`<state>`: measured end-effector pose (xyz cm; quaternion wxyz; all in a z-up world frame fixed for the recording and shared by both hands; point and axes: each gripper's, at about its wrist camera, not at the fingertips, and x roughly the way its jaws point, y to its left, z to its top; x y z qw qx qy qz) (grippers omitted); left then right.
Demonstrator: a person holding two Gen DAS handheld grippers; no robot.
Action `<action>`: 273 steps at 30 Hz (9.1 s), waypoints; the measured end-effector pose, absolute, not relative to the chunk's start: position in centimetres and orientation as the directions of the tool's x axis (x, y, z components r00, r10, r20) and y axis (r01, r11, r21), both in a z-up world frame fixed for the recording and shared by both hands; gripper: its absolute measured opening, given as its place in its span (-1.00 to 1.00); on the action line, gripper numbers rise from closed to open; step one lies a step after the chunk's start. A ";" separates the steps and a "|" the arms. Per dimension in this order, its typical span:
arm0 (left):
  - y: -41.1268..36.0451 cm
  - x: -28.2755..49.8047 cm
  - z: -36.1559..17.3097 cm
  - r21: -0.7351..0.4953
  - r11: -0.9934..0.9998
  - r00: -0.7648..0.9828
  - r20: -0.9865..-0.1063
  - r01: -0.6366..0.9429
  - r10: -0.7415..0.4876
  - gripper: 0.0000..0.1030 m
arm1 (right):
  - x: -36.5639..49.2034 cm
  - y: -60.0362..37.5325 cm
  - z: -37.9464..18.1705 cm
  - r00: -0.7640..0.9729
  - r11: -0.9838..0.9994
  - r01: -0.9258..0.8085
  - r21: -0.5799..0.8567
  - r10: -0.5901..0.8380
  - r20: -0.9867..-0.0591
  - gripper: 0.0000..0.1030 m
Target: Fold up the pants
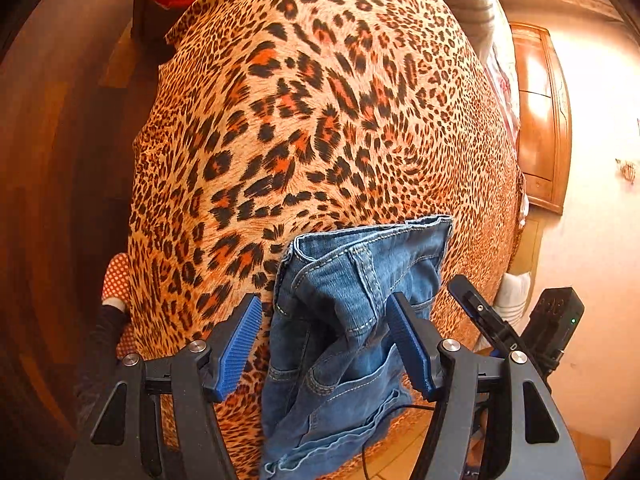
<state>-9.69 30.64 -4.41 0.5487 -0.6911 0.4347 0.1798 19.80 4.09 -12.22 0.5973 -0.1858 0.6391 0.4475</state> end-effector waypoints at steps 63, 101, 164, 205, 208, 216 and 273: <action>19.5 -1.0 8.6 -0.400 0.754 0.517 -0.851 -0.521 -0.094 -0.64 | 17.0 0.7 -1.6 -0.197 0.342 -0.834 0.433 0.550 -0.812 -0.62; 2.7 -2.6 -2.0 -0.628 0.527 0.202 -0.731 -0.573 -0.651 -0.49 | 13.2 -23.6 -6.8 -0.282 0.606 -0.410 0.681 0.626 -0.727 -0.79; 6.0 18.5 -8.4 -0.446 0.885 -0.091 -0.884 -0.135 -0.459 0.22 | 9.0 -33.2 -11.8 0.210 0.833 0.059 0.550 0.528 -0.823 -0.03; 1.2 17.7 -6.5 -0.348 0.919 -0.027 -0.937 0.186 -0.349 0.26 | 1.8 -37.9 -8.0 0.356 0.743 0.391 0.543 0.422 -0.834 0.36; 0.6 19.4 -8.0 -0.302 0.940 -0.032 -0.953 0.156 -0.301 0.23 | 4.9 -36.6 -9.5 0.314 0.790 0.379 0.482 0.380 -0.870 0.35; -2.0 18.7 -9.1 -0.252 0.947 0.042 -0.963 0.199 -0.265 0.22 | 6.6 -34.0 -12.5 0.263 0.828 0.372 0.420 0.340 -0.903 0.36; 1.6 8.3 -6.6 -0.361 0.865 -0.131 -0.933 0.348 -0.336 -0.30 | -2.1 -34.5 -10.6 0.205 0.820 0.319 0.476 0.430 -0.879 -0.41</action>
